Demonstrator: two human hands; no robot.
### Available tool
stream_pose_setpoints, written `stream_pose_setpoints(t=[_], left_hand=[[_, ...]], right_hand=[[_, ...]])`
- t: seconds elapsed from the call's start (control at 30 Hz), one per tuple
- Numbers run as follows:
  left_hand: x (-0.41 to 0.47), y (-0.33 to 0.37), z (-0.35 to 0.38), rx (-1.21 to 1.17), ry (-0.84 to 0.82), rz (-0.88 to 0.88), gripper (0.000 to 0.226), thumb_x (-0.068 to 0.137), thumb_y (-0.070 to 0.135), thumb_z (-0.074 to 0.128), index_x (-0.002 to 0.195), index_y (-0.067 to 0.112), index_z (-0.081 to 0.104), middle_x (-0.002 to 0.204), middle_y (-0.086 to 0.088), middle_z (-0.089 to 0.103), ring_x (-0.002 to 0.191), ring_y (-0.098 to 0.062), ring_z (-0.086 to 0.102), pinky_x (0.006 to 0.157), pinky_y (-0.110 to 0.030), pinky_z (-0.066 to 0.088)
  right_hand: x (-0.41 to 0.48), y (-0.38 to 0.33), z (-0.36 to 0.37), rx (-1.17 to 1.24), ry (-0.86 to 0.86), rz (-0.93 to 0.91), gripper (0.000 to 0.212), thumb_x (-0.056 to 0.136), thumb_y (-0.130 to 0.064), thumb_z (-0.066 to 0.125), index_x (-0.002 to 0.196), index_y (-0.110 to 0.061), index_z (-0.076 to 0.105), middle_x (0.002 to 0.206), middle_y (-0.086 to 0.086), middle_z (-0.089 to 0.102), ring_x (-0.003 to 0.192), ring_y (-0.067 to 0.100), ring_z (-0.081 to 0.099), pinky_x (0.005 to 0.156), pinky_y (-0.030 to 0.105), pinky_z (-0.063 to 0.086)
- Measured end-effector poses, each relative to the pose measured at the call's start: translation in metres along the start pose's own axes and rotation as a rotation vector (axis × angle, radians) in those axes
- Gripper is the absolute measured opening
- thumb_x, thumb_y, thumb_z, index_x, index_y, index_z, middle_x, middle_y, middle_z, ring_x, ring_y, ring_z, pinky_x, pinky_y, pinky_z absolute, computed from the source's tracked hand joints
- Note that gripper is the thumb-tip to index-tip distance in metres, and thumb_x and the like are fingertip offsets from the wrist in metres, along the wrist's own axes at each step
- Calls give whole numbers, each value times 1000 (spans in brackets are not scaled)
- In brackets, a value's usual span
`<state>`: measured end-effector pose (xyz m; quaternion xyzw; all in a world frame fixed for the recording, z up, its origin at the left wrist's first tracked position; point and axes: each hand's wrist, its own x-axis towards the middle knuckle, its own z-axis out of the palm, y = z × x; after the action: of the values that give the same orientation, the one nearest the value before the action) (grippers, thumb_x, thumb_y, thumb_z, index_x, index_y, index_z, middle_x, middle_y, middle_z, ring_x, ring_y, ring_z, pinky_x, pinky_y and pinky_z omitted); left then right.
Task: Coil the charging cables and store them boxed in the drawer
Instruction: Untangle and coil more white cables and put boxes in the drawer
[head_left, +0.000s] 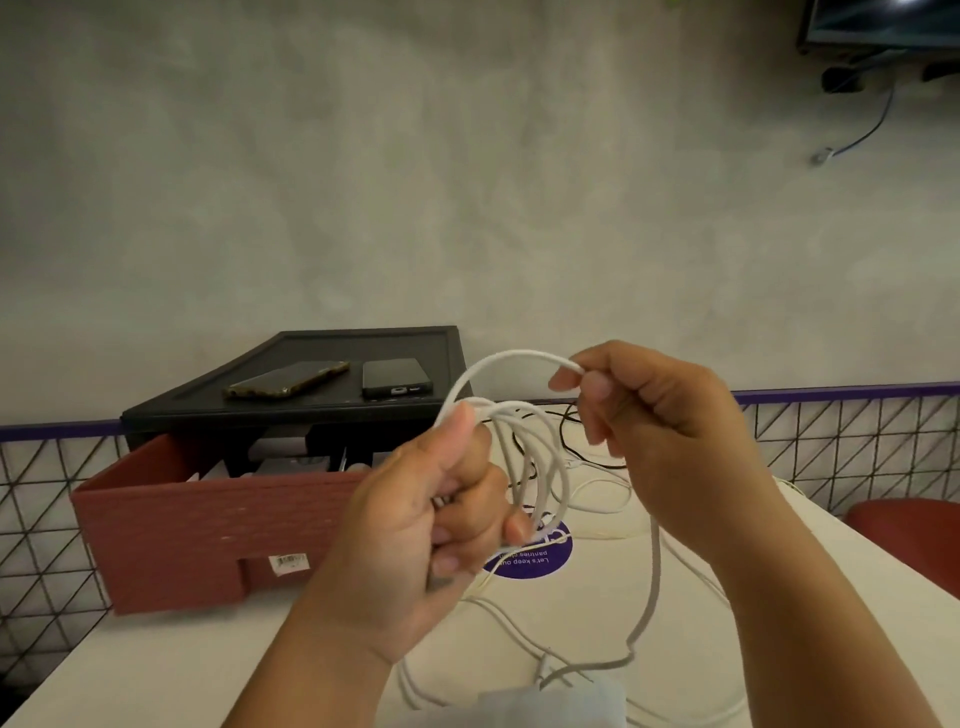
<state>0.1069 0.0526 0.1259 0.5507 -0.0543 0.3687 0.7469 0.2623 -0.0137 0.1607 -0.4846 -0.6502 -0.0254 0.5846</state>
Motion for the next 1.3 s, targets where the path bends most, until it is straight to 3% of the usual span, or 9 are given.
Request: stream_pose_setpoints(t=[0.27, 0.4, 0.5, 0.63, 0.83, 0.9, 1.03, 1.17, 1.3], left_hand=[[8, 7, -17, -585, -295, 2, 49, 104, 36, 26, 93, -2, 57, 61, -6, 35, 53, -19, 33, 85, -32, 41], [6, 15, -20, -518, -62, 128, 51, 104, 32, 25, 129, -5, 50, 61, -8, 38, 55, -17, 35, 88, -30, 43], [6, 21, -13, -393, 363, 277, 40, 89, 30, 43, 98, 5, 73, 43, 6, 32, 33, -6, 30, 56, -19, 52], [6, 29, -9, -336, 502, 350, 43, 87, 34, 41, 97, 5, 71, 44, 8, 27, 33, -6, 26, 51, -16, 48], [4, 32, -6, -291, 471, 398, 48, 83, 33, 40, 117, 4, 57, 46, 9, 28, 36, -6, 28, 57, -15, 48], [3, 35, -5, -286, 466, 411, 50, 83, 33, 40, 119, 3, 56, 46, 9, 28, 36, -6, 29, 57, -15, 48], [1, 38, -4, -284, 437, 418, 52, 81, 33, 42, 122, 3, 54, 47, 10, 30, 36, -6, 30, 57, -14, 48], [2, 38, -9, -228, 448, 390, 49, 86, 33, 39, 124, 3, 51, 48, 9, 31, 37, -5, 30, 59, -15, 49], [3, 33, -14, -43, 470, 324, 47, 87, 33, 40, 125, 8, 49, 49, 8, 35, 39, -4, 33, 60, -16, 50]], right_hand=[[-1, 15, 13, -333, -120, 121, 24, 96, -17, 47, 85, -33, 62, 56, -3, 51, 51, 9, 40, 53, 28, 36], [-3, 19, 15, -469, -320, 238, 26, 98, -17, 41, 106, -34, 59, 68, -14, 51, 61, 6, 46, 60, 27, 42], [-3, 23, 12, -592, -297, 270, 36, 95, -8, 42, 115, -35, 56, 96, -10, 64, 78, 10, 56, 68, 26, 45], [-2, 30, 6, -643, -143, 219, 45, 90, 2, 42, 112, -31, 62, 107, -3, 68, 100, 21, 60, 76, 29, 47], [0, 32, 9, -687, 101, -79, 40, 75, 8, 51, 97, -19, 71, 67, 4, 59, 55, 30, 55, 47, 29, 39], [-1, 27, 9, -665, 22, -21, 38, 83, 6, 52, 101, -21, 71, 73, 3, 62, 64, 29, 58, 53, 29, 41], [-3, 16, 10, -561, -429, 171, 31, 96, -12, 45, 108, -32, 67, 95, -8, 66, 85, 13, 60, 73, 28, 48], [-7, 1, 19, -380, -696, 250, 23, 95, -20, 50, 96, -33, 69, 58, -25, 56, 62, -2, 52, 61, 11, 41], [-9, -17, 21, -289, -779, 227, 17, 93, -26, 51, 90, -33, 66, 54, -26, 53, 58, -1, 49, 58, 12, 38]])
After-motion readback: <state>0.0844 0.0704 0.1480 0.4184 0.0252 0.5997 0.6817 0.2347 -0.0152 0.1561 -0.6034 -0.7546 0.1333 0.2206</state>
